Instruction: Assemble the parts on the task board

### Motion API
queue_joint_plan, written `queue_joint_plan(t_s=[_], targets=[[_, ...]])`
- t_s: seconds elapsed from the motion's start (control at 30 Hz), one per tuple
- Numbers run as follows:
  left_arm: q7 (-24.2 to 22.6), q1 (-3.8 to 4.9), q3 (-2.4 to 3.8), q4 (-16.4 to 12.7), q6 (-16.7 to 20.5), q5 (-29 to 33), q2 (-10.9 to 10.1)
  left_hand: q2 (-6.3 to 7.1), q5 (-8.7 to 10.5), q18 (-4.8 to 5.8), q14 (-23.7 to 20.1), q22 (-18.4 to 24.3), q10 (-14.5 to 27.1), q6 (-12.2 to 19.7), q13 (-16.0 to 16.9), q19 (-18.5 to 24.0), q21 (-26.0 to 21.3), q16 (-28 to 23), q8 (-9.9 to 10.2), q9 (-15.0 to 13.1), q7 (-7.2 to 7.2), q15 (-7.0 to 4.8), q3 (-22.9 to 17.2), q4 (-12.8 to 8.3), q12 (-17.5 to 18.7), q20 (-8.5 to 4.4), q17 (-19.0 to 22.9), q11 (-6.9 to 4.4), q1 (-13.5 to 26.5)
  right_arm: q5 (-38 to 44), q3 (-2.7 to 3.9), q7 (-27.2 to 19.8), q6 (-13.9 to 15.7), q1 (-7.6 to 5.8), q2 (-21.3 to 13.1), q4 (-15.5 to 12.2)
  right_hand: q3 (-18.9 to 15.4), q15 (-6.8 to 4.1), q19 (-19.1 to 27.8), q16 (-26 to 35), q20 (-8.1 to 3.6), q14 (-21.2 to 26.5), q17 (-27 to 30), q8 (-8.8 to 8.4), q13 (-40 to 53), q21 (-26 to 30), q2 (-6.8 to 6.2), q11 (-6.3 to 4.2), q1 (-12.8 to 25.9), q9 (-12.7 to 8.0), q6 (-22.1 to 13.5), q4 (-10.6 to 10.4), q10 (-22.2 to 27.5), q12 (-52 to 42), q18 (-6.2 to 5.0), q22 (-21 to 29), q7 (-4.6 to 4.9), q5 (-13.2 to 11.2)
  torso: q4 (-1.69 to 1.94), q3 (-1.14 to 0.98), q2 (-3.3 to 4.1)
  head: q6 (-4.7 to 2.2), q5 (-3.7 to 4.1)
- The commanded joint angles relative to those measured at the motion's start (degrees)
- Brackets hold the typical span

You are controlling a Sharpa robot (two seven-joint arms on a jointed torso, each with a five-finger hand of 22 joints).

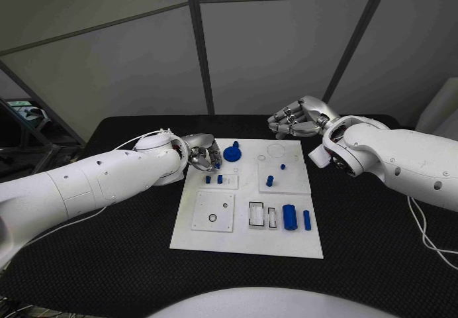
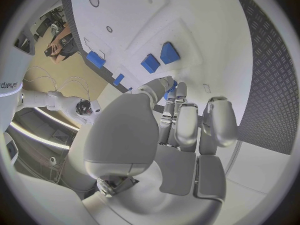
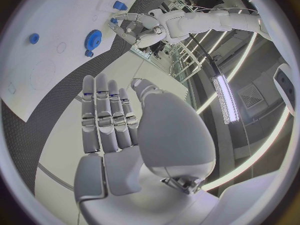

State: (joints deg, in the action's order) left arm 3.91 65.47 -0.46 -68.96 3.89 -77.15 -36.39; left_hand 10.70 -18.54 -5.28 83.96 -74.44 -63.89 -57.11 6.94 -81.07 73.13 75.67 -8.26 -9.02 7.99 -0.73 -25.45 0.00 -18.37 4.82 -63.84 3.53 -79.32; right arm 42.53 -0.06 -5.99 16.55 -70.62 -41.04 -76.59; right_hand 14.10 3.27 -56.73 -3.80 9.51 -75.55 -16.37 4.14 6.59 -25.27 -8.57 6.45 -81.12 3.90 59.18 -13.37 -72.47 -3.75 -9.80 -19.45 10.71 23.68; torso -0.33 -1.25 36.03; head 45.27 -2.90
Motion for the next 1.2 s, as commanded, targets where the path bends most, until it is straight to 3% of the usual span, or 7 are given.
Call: queue_joint_plan(t_s=[0.03,0.57,0.77,0.87,0.97,1.07,1.2], targets=[[0.06,0.03,0.02,0.06,-0.81,0.15,0.04,0.02,0.21,0.81,0.70,-0.07,-0.02,0.50,-0.07,-0.39,-0.22,0.27,0.31,0.16,-0.02,0.07,0.02,-0.11,0.35,0.20,0.08,0.39,0.61,0.05,0.03,-0.38,-0.34,-0.09,-0.04,-0.05,0.29,0.18,-0.15,0.16,0.21,0.30,0.07,-0.23,-0.08,0.11,0.21,-0.07,0.35,-0.03,-0.32,-0.03,0.44,0.05,-0.61,0.08,-0.13,0.18,-0.02,-0.01,0.01,0.01,0.08],[0.14,-0.08,0.02,-0.08,-0.21,0.15,-0.37,0.73,0.19,0.77,0.61,-0.15,-0.22,3.64,-0.19,-0.41,-0.44,0.56,3.21,1.93,0.17,0.02,0.20,-0.39,1.48,0.25,0.49,0.26,1.05,2.90,0.03,0.91,-0.61,-0.09,-0.12,0.30,0.42,0.23,-0.27,0.18,0.23,0.45,0.26,-0.22,-0.30,0.40,-0.07,0.03,0.18,-0.03,-0.45,0.34,0.82,0.14,-0.62,0.28,-0.06,0.15,-0.03,0.02,-0.01,-0.05,0.14],[0.00,-0.12,0.11,-0.61,0.97,0.16,-1.22,0.79,0.15,0.72,0.53,-0.08,0.10,8.27,-0.29,-0.36,-0.73,0.68,4.83,3.65,-0.50,-0.02,0.80,-0.53,2.29,0.22,0.84,0.24,0.96,12.27,0.03,3.79,-1.96,-0.08,-0.41,1.10,1.27,-0.71,-3.23,-1.70,-0.82,-3.47,-0.35,-0.03,-1.47,-1.53,-0.63,0.09,-2.56,0.03,-0.24,3.52,3.54,-0.08,-0.78,-0.71,-0.12,-1.30,0.08,0.08,-0.02,-0.12,0.23],[0.02,-0.12,0.78,-0.90,1.63,0.91,-1.89,0.76,0.11,0.68,0.45,0.08,0.51,12.54,-0.37,-0.26,-1.03,0.69,5.00,4.60,-1.00,0.05,1.50,-0.45,2.74,0.25,1.10,0.32,0.88,18.76,0.03,5.24,-2.80,-0.07,-0.58,1.19,1.34,-1.92,-6.10,-4.13,-2.15,-7.85,-1.63,0.20,-1.94,-4.51,-0.55,-0.56,-3.52,0.10,0.38,5.11,3.44,-0.50,-0.80,-2.44,-0.69,-1.98,-0.03,-0.05,-0.10,-0.31,0.17],[0.19,-0.11,1.61,-1.42,1.97,1.60,-2.93,0.70,0.07,0.64,0.38,0.20,0.87,13.77,-0.44,-0.18,-1.23,0.66,5.02,4.93,-1.10,0.13,1.89,-0.41,3.05,0.29,1.31,0.45,0.74,26.46,0.03,6.86,-3.83,0.02,-0.93,0.79,1.50,-3.36,-8.96,-8.75,-3.77,-11.29,-4.33,0.54,-2.36,-9.14,-0.40,-1.44,-3.94,0.16,1.64,6.63,2.34,-1.17,-0.70,-5.40,-1.49,-2.43,-0.12,-0.01,-0.09,-0.37,0.29],[0.23,-0.10,2.35,-2.01,2.31,2.32,-4.01,0.66,0.06,0.62,0.36,0.27,0.97,13.29,-0.46,-0.14,-1.33,0.65,4.94,4.92,-1.11,0.15,1.94,-0.41,3.13,0.30,1.37,0.48,0.68,32.60,0.03,8.31,-4.85,0.17,-1.43,0.14,2.20,-4.03,-9.51,-17.23,-4.67,-11.12,-8.75,0.68,-2.65,-13.48,-0.14,-2.44,-3.70,0.14,2.83,7.61,1.18,-1.62,-0.58,-8.58,-2.10,-2.65,0.00,0.09,-0.04,-0.46,0.72],[-0.89,-0.06,3.17,-3.15,4.05,7.55,-6.06,0.09,0.02,0.30,0.03,1.40,1.14,7.68,-0.46,0.64,-2.84,0.35,3.36,4.34,0.06,0.34,1.86,-0.38,3.33,0.45,2.20,0.69,0.30,40.19,0.02,10.21,-5.58,0.62,-2.30,-1.12,3.79,-4.45,-11.56,-24.74,-4.85,-10.86,-12.74,0.52,-2.71,-23.13,-0.09,-2.76,-3.14,0.09,3.71,8.19,0.61,-1.47,0.66,-18.64,-2.60,-4.03,-0.01,0.03,-0.11,-0.81,1.61]])
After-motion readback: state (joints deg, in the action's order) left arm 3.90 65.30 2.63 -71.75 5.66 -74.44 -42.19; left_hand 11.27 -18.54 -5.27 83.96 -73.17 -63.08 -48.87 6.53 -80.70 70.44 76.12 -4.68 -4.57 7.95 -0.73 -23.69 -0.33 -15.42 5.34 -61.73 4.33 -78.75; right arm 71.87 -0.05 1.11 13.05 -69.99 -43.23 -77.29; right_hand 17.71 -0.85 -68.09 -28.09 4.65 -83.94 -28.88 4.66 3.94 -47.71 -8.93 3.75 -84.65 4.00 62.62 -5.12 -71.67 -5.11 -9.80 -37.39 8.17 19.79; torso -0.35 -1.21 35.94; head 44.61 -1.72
